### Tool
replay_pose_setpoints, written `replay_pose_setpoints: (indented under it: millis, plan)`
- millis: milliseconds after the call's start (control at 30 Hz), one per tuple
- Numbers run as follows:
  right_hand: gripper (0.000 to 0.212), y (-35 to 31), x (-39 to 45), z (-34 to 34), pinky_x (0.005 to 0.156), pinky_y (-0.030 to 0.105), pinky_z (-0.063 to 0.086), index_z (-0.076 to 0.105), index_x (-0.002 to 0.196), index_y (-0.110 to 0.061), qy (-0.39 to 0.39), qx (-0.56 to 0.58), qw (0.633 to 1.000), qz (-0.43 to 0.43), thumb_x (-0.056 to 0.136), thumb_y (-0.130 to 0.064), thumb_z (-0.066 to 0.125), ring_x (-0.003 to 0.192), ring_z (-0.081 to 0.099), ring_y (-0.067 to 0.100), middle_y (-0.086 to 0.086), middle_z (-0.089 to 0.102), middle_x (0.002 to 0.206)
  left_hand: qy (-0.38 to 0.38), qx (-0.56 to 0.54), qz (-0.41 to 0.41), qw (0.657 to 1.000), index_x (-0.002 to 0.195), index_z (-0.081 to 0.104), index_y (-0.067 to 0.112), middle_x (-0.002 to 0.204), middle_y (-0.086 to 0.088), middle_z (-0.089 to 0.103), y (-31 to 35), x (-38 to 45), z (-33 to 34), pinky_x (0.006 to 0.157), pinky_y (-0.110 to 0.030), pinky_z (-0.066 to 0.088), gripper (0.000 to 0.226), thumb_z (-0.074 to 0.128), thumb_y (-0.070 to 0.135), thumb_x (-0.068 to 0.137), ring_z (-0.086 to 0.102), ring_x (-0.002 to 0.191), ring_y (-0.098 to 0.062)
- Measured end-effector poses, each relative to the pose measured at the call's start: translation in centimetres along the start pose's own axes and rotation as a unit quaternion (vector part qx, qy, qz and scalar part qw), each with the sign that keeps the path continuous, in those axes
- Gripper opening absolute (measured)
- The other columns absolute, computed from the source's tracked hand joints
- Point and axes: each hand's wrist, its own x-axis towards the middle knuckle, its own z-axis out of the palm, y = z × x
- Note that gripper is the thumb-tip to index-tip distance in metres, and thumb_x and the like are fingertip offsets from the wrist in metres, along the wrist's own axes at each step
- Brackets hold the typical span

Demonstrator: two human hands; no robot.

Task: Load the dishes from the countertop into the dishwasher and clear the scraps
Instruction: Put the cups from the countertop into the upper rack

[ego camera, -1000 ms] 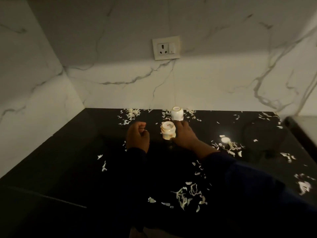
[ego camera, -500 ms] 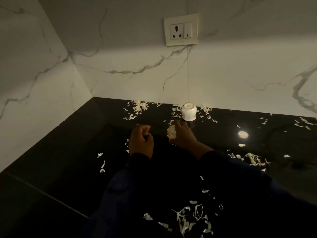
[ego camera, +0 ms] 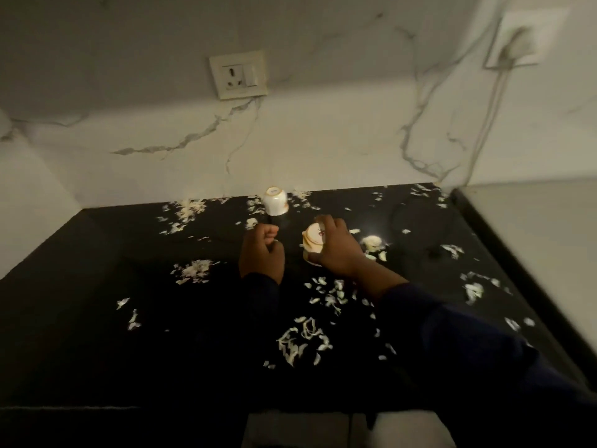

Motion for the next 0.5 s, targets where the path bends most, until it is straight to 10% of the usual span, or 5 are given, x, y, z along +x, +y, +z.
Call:
replay_pose_setpoints:
  millis: [500]
  plan:
    - [0.081, 12.2, -23.5, -14.6, 0.099, 0.037, 0.04, 0.032, 0.138, -0.017, 0.235, -0.014, 0.943, 0.235, 0.072, -0.031, 0.076, 0.121, 0.046, 0.033, 0.013, 0.039, 0.133, -0.278, -0.101, 0.209, 0.932, 0.103, 0.06, 0.003, 0.111, -0.01, 0.06, 12.2, -18.0, 12.9, 0.081, -0.02, 0.041, 0.024, 0.051, -0.004, 0.082, 0.057, 0.093, -0.016]
